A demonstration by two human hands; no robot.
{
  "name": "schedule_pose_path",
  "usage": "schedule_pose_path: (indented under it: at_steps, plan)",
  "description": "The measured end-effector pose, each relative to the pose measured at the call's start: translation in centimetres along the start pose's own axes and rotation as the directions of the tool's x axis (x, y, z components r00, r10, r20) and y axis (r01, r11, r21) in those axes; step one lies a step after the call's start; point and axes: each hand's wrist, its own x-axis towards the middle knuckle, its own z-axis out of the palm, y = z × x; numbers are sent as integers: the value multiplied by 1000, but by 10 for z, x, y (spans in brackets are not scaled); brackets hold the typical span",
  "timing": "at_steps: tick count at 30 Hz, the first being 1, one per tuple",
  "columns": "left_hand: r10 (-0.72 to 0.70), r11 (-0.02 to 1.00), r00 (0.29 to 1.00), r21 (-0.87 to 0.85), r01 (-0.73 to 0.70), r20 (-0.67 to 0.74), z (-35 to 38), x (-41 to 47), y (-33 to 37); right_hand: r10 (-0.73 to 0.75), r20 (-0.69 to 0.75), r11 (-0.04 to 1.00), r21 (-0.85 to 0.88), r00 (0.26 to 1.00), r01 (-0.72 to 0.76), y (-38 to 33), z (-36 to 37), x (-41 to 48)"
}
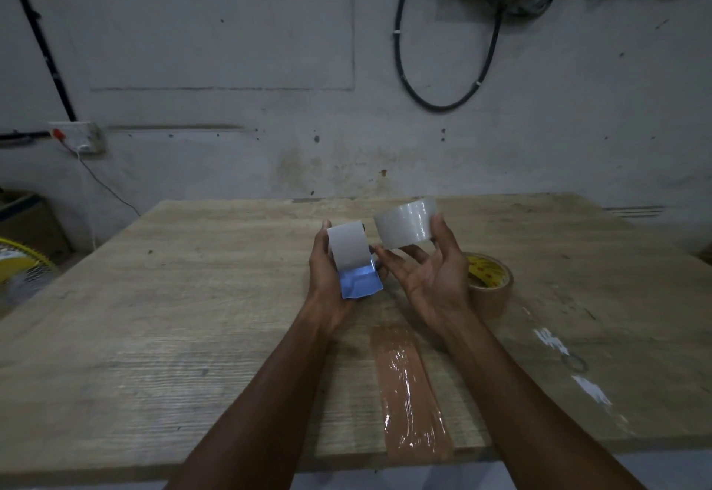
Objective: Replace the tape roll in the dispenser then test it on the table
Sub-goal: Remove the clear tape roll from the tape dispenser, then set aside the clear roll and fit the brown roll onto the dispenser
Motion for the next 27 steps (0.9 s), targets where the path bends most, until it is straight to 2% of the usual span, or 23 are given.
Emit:
schedule_pose_path:
  at_steps: [3,8,12,15,20,24,27]
  plan:
    - [-1,1000,999,29,2,-44,-1,2,-1,-18,39,1000,-19,999,19,1,0,-2]
    - [-25,998,998,55,28,-61,-2,4,-1,-134,125,990,-37,983,139,-4,-1,-3]
    - [-66,998,997,1,66,-46,2,7,-3,-166,137,985,-13,977,170,-9,-1,-5]
    - [-95,995,995,-3,95,5,5,7,-5,-227,98,974,38,969,224,-23,3,-8]
    - [-128,960,990,256,110,55,21,-6,-4,-300,-2,951,82,954,300,-62,2,-3]
    - [-217,974,965,103,203,144,25,-7,-8,-404,-100,915,-25,909,403,-98,-24,3]
    - [-259,966,948,47,254,184,22,2,-15,-512,-179,858,-161,840,488,-123,-55,9]
